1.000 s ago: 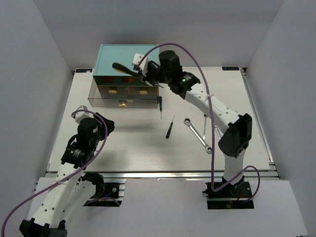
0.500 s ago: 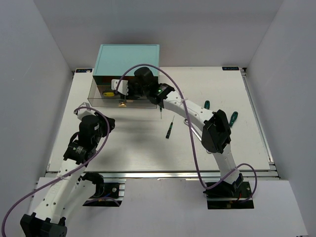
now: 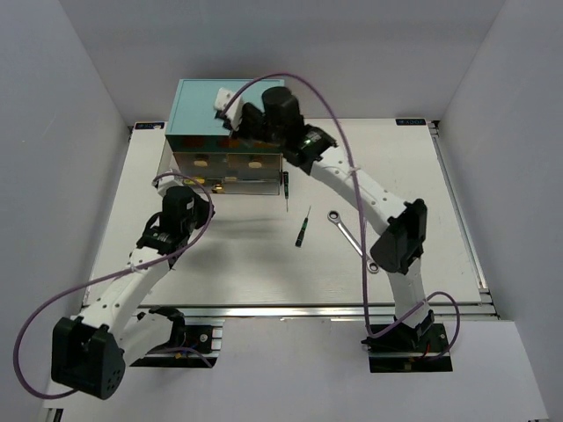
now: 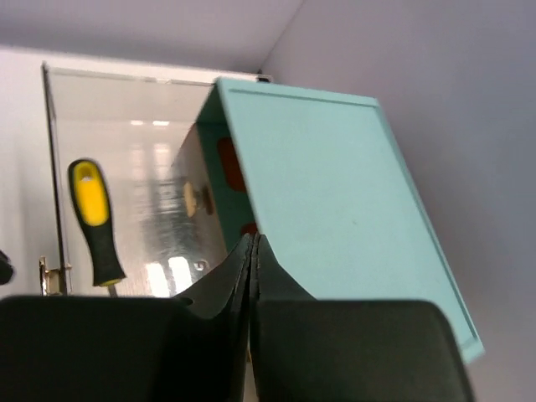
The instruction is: Sort the tools into containers
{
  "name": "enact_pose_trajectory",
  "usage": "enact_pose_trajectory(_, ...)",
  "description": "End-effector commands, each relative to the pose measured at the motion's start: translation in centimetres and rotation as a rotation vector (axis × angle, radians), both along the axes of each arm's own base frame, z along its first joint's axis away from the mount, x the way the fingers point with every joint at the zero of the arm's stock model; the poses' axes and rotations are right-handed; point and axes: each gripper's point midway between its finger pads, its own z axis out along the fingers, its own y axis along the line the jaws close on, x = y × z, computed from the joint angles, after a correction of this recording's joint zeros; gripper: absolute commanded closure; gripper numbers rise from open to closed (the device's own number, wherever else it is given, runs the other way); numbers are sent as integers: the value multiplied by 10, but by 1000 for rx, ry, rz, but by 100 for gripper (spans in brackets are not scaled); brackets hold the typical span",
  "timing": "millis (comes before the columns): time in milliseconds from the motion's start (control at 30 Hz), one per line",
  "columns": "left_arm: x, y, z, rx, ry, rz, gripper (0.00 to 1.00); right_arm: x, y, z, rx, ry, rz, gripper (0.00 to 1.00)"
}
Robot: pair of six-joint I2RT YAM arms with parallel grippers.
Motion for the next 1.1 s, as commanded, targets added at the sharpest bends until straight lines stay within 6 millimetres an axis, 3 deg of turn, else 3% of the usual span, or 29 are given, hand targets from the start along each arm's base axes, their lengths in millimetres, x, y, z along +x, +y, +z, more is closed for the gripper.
enact_pose_trajectory(0, 26, -5, 18, 12, -70, 0, 76, -2, -56, 97, 241, 52, -50, 100)
enact_pose_trajectory(33, 34, -6, 26, 13, -96, 5, 76, 9, -72, 83, 243, 120, -82, 100)
enact_pose_trajectory(100, 47, -8, 22, 17, -90, 11, 76, 3, -97, 97, 282, 133, -88, 100)
enact_pose_trajectory(167, 62, -14, 36, 1, -134, 9, 76, 9, -128, 78, 270, 177, -137, 100)
enact_pose_trajectory(267, 87, -23, 41, -15, -157, 9, 76, 22, -170, 52, 251, 213, -222, 100)
enact_pose_trajectory(333, 99, -27, 44, -29, -169, 15, 75, 19, -187, 49, 251, 226, -249, 100)
enact_pose_trajectory(367, 107, -28, 52, -35, -187, 24, 75, 20, -193, 32, 242, 266, -268, 100)
enact_pose_trajectory(400, 113, -29, 53, -37, -190, 29, 75, 20, -200, 30, 246, 278, -281, 100)
enact_pose_trajectory(433, 121, -31, 43, -32, -167, 33, 75, 19, -209, 32, 255, 276, -298, 100)
enact_pose_trajectory(500, 135, -33, 52, -34, -184, 44, 74, 17, -217, 14, 240, 311, -319, 100)
enact_pose_trajectory(533, 143, -35, 41, -24, -160, 46, 72, 14, -221, 15, 243, 308, -325, 100)
enact_pose_trajectory(600, 157, -35, 48, -25, -175, 56, 70, 12, -228, -1, 223, 330, -343, 100)
enact_pose_trajectory(667, 169, -35, 38, -19, -152, 63, 67, 9, -233, -5, 220, 335, -354, 100)
enact_pose_trajectory(733, 181, -33, 46, -27, -163, 67, 66, 7, -240, -10, 216, 345, -367, 100)
enact_pose_trajectory(767, 186, -33, 39, -22, -149, 66, 66, 6, -242, -13, 214, 349, -372, 100)
enact_pose_trajectory(833, 193, -31, 43, -27, -158, 68, 65, 4, -248, -18, 208, 354, -383, 100)
enact_pose_trajectory(967, 203, -26, 46, -48, -171, 52, 55, 2, -255, -28, 197, 370, -395, 100)
enact_pose_trajectory(1067, 205, -24, 48, -61, -173, 29, 56, -1, -258, -34, 182, 381, -388, 100)
